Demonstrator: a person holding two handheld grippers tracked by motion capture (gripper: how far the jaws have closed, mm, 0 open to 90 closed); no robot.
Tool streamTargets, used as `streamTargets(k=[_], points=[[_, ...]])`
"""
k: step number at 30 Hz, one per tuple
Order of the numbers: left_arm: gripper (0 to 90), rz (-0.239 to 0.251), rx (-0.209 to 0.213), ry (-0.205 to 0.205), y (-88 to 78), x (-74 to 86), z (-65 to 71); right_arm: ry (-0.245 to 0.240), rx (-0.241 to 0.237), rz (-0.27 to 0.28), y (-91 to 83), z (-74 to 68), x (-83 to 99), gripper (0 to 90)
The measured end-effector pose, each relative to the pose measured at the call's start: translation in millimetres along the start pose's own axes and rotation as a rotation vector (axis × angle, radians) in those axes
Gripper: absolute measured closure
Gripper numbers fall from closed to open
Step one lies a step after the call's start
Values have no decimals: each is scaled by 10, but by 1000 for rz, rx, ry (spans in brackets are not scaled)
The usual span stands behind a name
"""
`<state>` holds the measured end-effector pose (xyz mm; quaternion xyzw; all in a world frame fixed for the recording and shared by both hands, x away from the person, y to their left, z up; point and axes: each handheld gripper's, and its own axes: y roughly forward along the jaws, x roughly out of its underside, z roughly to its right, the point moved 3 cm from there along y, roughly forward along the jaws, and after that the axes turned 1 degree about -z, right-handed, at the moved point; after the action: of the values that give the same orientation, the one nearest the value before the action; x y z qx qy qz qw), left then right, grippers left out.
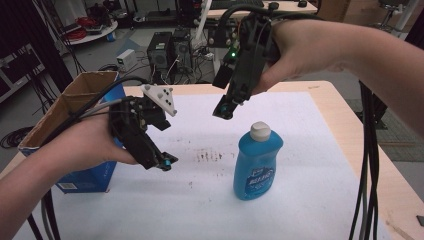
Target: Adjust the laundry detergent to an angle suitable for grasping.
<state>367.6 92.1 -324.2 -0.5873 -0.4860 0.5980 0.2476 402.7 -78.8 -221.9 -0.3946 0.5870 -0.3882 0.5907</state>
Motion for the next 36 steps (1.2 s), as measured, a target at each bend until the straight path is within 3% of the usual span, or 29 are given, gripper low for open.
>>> streamTargets(k=[5,12,27,36], points=[[166,114,19,-15,68,-78,77,-10,2,17,-119,-2,-37,173],[166,226,29,-27,190,-160,136,-15,-5,19,-215,-17,-65,172],[166,326,99,-15,495,-474,237,-17,0,33,-406,-14,-49,172],[166,386,113,-26,675,-660,347,-14,6,37,-428,-16,-30,172]])
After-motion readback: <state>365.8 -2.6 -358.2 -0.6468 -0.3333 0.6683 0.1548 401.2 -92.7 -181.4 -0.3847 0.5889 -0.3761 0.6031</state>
